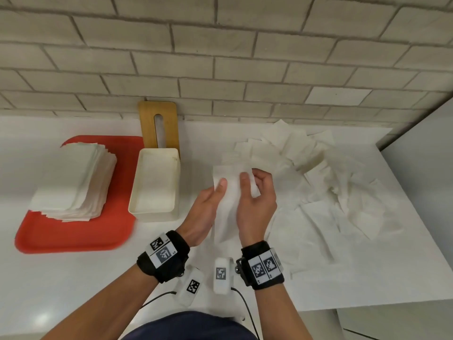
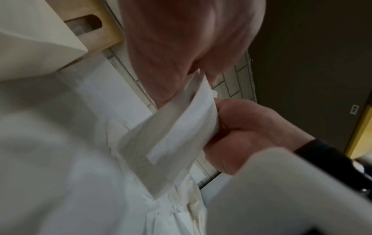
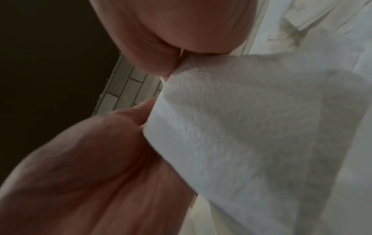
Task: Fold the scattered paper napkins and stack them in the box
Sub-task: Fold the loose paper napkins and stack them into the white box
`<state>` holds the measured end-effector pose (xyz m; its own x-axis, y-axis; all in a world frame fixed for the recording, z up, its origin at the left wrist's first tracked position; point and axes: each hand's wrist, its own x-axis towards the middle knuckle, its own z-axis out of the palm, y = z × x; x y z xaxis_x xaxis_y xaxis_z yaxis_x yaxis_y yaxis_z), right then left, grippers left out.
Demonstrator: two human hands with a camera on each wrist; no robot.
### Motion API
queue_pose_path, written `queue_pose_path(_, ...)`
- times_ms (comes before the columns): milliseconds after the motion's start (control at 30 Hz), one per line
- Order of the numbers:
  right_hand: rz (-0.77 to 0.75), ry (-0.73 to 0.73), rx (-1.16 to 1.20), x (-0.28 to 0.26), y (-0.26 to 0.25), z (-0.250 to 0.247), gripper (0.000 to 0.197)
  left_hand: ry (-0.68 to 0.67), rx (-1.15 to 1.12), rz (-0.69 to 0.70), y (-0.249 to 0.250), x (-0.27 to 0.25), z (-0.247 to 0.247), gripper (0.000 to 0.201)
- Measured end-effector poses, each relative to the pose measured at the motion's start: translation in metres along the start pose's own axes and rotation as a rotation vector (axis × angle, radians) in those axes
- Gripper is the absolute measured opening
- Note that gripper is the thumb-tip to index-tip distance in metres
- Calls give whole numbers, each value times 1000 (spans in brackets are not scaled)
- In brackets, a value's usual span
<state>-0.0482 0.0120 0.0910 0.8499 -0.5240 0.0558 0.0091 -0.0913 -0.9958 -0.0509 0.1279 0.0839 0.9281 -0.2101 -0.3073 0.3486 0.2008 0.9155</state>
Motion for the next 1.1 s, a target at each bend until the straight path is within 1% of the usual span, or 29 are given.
queue_pose_path(33, -4, 8, -28, -4, 0, 9, 15, 30, 70, 55, 0, 0, -8, 45)
queue_pose_path(67, -6, 15, -77, -8, 1, 17, 22, 65, 132, 100, 1, 0, -16, 42)
queue_pose_path(133, -22, -30, -186, -16, 4, 31, 48, 136, 165, 141, 9, -1, -36, 41)
queue_pose_path(167, -16, -104, -174, -21, 6, 37, 60, 161, 153, 153, 15, 0, -47, 40)
queue_pose_path(200, 18, -206, -95, -26, 8, 43, 67, 173, 129, 160, 23, 0, -58, 38)
queue_pose_path(233, 58, -319, -4, -34, 9, 49, 68, 183, 94, 173, 31, 1, -70, 36)
queue_pose_path(267, 74, -411, 58, -41, 11, 54, 65, 193, 80, 191, 41, 1, -83, 34)
queue_pose_path(300, 54, -459, 55, -48, 13, 61, 58, 197, 96, 217, 52, 2, -97, 33)
queue_pose_path(367, -16, -494, -74, -57, 18, 77, 41, 216, 226, 249, 68, 10, -129, 35)
queue_pose_path(400, -51, -513, -148, -60, 20, 86, 35, 250, 320, 246, 76, 17, -144, 39)
queue_pose_path(467, -112, -536, -301, -63, 25, 105, 26, 339, 597, 209, 87, 35, -177, 46)
queue_pose_path(500, -125, -551, -381, -63, 27, 115, 22, 362, 759, 197, 90, 46, -190, 48)
queue_pose_path(533, -132, -571, -465, -63, 29, 126, 18, 357, 902, 193, 90, 57, -202, 49)
queue_pose_path(567, -138, -593, -552, -64, 31, 137, 14, 331, 1015, 190, 87, 69, -212, 49)
queue_pose_path(633, -128, -650, -715, -65, 35, 158, 10, 260, 1142, 150, 79, 88, -224, 49)
queue_pose_path(733, -111, -736, -922, -69, 33, 179, 19, 139, 1269, 138, 68, 108, -231, 45)
queue_pose_path(800, -107, -746, -1001, -73, 30, 180, 23, 75, 1348, 182, 64, 114, -234, 42)
queue_pose_path(833, -134, -730, -1039, -75, 28, 177, 25, 66, 1404, 254, 62, 116, -236, 39)
queue_pose_path(867, -222, -684, -1064, -78, 25, 174, 26, 83, 1484, 354, 62, 116, -237, 34)
queue_pose_path(900, -346, -654, -1087, -81, 21, 173, 28, 114, 1565, 444, 61, 117, -239, 26)
queue_pose_path(933, -471, -667, -1102, -83, 19, 173, 32, 126, 1645, 483, 62, 116, -239, 14)
queue_pose_path(967, -548, -747, -1103, -86, 17, 174, 39, 89, 1745, 473, 61, 114, -238, 4)
queue_pose_path(1000, -525, -899, -1093, -88, 16, 177, 47, 11, 1872, 379, 58, 113, -236, 10)
queue_pose_path(1033, -431, -1064, -1115, -90, 17, 181, 54, -90, 2015, 233, 56, 112, -233, 14)
queue_pose_path(1067, -326, -1206, -1169, -90, 20, 186, 59, -154, 2114, 126, 55, 110, -230, 14)
queue_pose_path(1100, -262, -1289, -1224, -88, 23, 190, 62, -200, 2166, 65, 55, 109, -227, 12)
